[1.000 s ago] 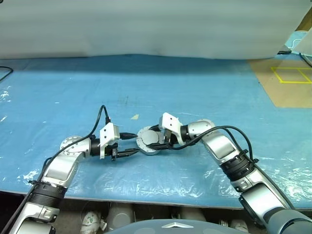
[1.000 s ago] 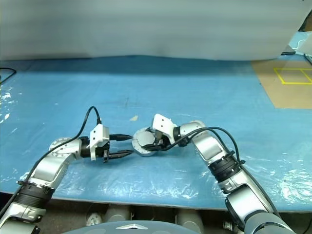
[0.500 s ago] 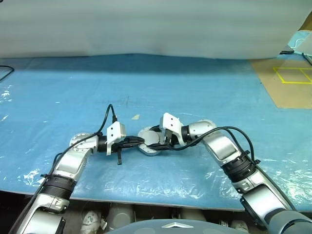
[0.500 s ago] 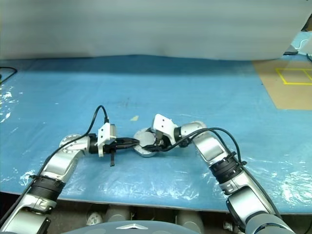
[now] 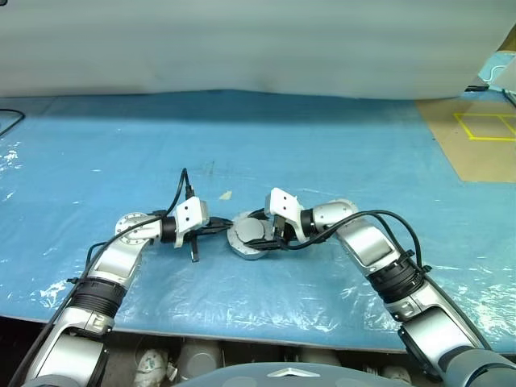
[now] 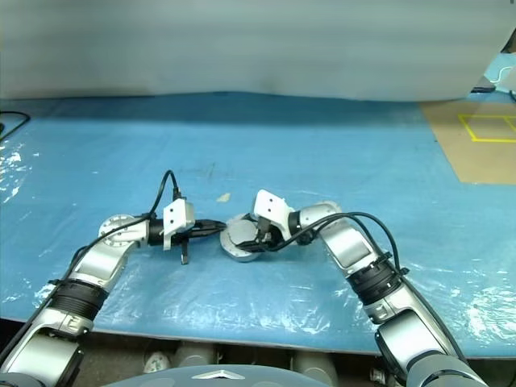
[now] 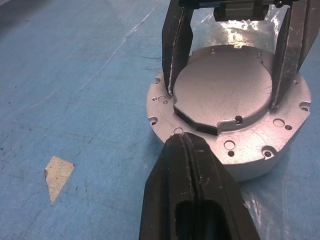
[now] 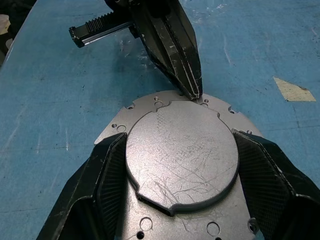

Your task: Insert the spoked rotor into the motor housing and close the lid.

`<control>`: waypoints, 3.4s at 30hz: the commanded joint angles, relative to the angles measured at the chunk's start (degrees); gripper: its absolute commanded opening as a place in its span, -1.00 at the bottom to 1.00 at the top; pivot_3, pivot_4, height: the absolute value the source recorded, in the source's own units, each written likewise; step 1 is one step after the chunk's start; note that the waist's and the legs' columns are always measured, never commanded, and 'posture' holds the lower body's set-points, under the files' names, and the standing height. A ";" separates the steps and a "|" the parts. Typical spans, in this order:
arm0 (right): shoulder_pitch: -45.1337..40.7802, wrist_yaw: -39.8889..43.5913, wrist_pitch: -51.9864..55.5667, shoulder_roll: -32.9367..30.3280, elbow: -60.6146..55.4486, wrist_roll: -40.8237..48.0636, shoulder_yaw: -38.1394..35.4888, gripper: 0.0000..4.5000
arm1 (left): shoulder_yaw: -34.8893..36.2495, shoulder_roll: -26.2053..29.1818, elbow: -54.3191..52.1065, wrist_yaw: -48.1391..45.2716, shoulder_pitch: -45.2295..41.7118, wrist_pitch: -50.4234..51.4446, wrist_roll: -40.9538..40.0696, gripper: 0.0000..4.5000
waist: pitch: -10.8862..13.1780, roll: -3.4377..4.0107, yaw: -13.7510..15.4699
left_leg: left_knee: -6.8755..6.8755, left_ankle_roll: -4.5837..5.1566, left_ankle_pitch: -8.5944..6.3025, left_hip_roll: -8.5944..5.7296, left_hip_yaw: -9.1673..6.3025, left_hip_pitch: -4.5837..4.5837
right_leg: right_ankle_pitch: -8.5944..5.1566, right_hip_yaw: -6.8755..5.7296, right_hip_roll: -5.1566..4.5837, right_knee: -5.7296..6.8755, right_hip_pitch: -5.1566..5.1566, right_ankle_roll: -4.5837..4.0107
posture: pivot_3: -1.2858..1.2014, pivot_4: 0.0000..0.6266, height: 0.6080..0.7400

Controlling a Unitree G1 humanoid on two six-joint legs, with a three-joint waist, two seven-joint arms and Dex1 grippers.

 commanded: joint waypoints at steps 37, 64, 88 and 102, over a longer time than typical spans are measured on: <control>6.79 -9.63 35.29 -1.89 -13.58 23.23 -25.99 0.98 | -3.28 -2.80 8.24 -3.07 -4.36 -3.20 2.59 -1.00 | 0.01 -0.01 0.49 | -0.16 -0.27 0.16 0.02 0.07 -0.91 | 0.08 -0.07 0.08 -0.08 -0.79 -0.14 | 0.03 -0.52 1.00; 12.36 -26.76 59.86 15.73 -12.99 39.31 -38.45 0.98 | -2.93 -3.15 9.12 -3.27 -4.11 -3.41 2.34 -1.00 | -0.03 0.12 1.54 | -0.17 -0.31 0.17 0.03 0.05 -0.94 | 0.08 -0.29 -0.01 -0.06 -0.79 -0.15 | 0.03 -0.52 1.00; 12.54 -30.95 53.96 18.36 -12.12 41.24 -38.41 0.04 | -2.64 -3.32 11.13 -3.95 -6.10 -4.31 2.40 -1.00 | -0.05 0.16 1.51 | -0.14 -0.31 0.17 -0.02 0.03 -0.89 | 0.09 -0.33 -0.10 -0.04 -0.71 -0.12 | 0.03 -0.52 1.00; 7.24 -36.73 51.07 21.85 -3.73 43.82 -47.63 0.04 | 17.53 -3.07 -3.69 0.54 -10.07 31.99 -28.39 -1.00 | 0.10 0.14 1.08 | -0.13 -0.34 0.17 -0.03 0.04 -1.22 | 0.14 -0.43 0.12 0.07 -1.09 -0.14 | 0.03 -0.52 1.00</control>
